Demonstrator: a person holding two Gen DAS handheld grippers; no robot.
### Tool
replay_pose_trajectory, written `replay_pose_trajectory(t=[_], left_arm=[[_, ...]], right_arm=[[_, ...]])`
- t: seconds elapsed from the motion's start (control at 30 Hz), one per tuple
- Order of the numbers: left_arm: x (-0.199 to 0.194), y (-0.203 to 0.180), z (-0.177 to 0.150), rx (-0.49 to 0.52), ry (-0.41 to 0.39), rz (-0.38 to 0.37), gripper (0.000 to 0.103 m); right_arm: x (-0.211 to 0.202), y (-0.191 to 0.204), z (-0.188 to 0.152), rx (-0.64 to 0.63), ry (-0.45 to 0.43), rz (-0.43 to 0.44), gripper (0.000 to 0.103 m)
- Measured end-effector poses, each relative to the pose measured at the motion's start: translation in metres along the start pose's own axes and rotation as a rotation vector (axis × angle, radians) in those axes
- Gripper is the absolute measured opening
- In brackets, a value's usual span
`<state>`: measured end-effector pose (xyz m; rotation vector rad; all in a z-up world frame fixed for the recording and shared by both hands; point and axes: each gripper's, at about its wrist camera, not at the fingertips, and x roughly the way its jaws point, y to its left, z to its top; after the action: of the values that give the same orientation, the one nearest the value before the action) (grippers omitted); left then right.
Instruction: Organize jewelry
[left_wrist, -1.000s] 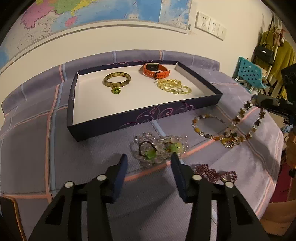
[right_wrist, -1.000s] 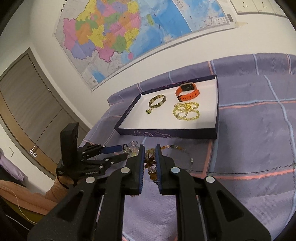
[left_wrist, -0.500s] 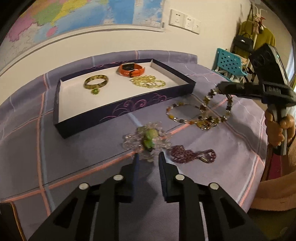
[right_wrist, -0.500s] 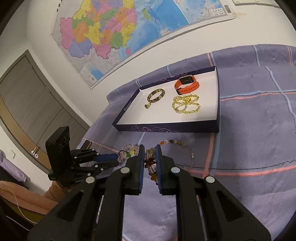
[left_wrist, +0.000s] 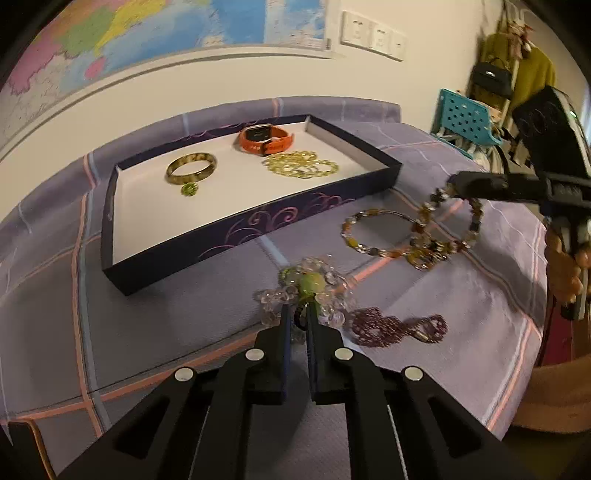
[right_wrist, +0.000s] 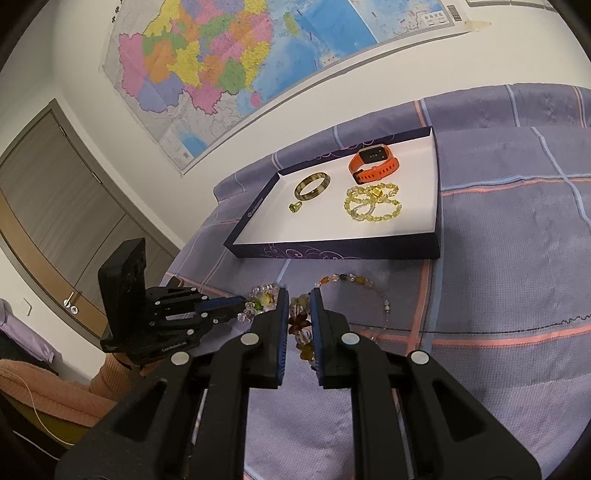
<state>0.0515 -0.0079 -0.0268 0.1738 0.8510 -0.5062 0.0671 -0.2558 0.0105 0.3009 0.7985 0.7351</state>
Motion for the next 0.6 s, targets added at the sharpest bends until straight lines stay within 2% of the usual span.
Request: replay_pose_trajectory(t=[0.3,0.6], left_arm=[[-0.029,0.027,0.003,-0.139,-0.076,-0.045,0.002],[-0.046,0.027,0.017,-0.144,-0.130,-0.065,0.002]], right_arm=[[-0.001,0.007,0.004,-0.018,-0.017,0.005,0.012],[-0.005,0.019,0.019,-0.054,-0.040,0.015,0.012]])
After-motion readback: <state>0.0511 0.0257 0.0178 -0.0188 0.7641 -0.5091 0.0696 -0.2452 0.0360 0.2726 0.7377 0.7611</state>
